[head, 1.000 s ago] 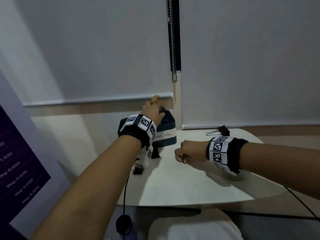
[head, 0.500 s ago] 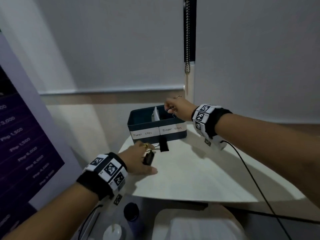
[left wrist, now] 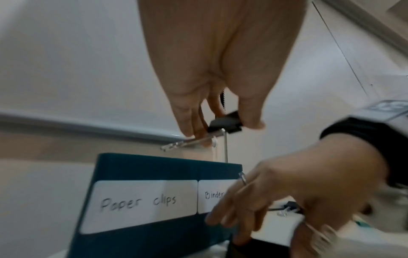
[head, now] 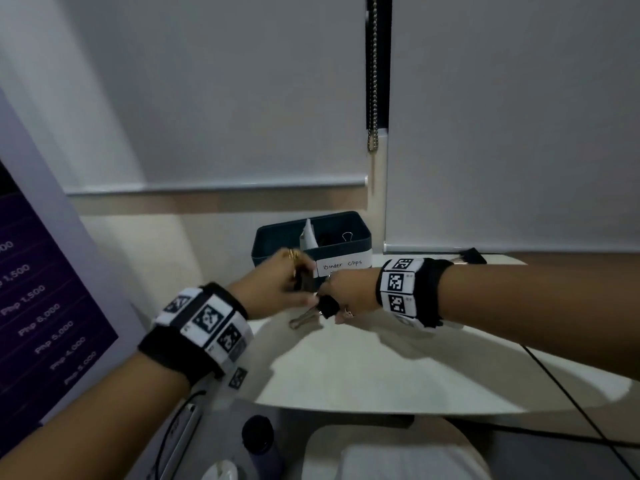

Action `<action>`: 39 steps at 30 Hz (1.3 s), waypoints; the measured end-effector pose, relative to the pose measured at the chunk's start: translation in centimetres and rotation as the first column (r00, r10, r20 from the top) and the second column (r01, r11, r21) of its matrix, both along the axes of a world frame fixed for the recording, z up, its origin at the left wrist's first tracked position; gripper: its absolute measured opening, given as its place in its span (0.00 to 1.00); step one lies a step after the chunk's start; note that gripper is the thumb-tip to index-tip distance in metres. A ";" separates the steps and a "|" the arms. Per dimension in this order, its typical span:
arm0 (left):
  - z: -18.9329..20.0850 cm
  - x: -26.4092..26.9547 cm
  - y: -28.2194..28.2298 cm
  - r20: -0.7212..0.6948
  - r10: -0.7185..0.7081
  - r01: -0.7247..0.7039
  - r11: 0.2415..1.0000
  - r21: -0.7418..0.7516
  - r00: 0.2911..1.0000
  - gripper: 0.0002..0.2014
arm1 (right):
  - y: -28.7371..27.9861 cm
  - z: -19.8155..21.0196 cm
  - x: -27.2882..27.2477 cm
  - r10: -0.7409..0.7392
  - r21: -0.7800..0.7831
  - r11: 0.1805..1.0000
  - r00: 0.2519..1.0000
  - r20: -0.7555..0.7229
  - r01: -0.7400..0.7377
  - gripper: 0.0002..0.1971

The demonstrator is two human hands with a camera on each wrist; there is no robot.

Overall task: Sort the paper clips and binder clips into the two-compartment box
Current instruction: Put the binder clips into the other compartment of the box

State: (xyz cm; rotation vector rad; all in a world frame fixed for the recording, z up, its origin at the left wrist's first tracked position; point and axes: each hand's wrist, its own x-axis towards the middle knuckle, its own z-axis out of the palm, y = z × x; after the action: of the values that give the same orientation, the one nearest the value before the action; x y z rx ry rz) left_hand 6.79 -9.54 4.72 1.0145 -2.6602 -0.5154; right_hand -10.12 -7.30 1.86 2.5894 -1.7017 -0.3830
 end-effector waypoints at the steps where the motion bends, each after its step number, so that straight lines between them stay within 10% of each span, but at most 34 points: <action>1: 0.8 -0.8 -0.2 -0.110 0.024 -0.026 1.000 -0.014 0.994 0.20 | 0.2 -0.1 -0.2 0.009 -0.026 1.000 1.000 0.001 -0.009 0.21; 7: 3.0 -7.2 -2.8 -0.436 0.192 -0.201 0.979 0.024 0.879 0.10 | 2.8 0.6 -3.7 -0.115 0.120 0.989 0.964 0.240 0.088 0.12; 17: 3.2 -10.5 -6.5 -0.272 0.324 -0.359 0.929 -0.091 0.906 0.21 | 1.2 9.4 -9.1 -0.332 -0.017 0.872 0.616 0.715 0.489 0.09; 22: 2.3 -8.4 -0.5 -0.369 0.319 -0.389 0.912 -0.131 0.873 0.16 | 0.6 9.4 -6.3 -0.348 -0.094 0.875 0.754 0.557 0.474 0.26; 27: -0.8 -9.5 7.5 -0.330 0.212 -0.250 0.965 -0.076 0.920 0.20 | 7.1 9.5 -10.4 -0.484 -0.107 0.792 0.725 0.490 0.600 0.23; 33: -2.7 -14.4 13.4 -0.042 -0.059 0.059 0.998 -0.018 0.997 0.26 | 18.3 3.8 -17.5 -0.654 -0.046 0.642 0.578 0.487 0.765 0.15; 39: -0.7 -19.6 12.9 0.353 -0.169 0.210 0.974 -0.081 0.920 0.27 | 21.0 -1.4 -19.1 -0.610 0.012 0.656 0.520 0.598 0.755 0.25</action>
State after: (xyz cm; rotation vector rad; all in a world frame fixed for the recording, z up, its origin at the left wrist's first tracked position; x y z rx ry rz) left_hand -12.76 3.38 4.03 0.8856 -3.0781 -0.2269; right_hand -29.27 13.66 0.45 1.7859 -2.7296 0.6636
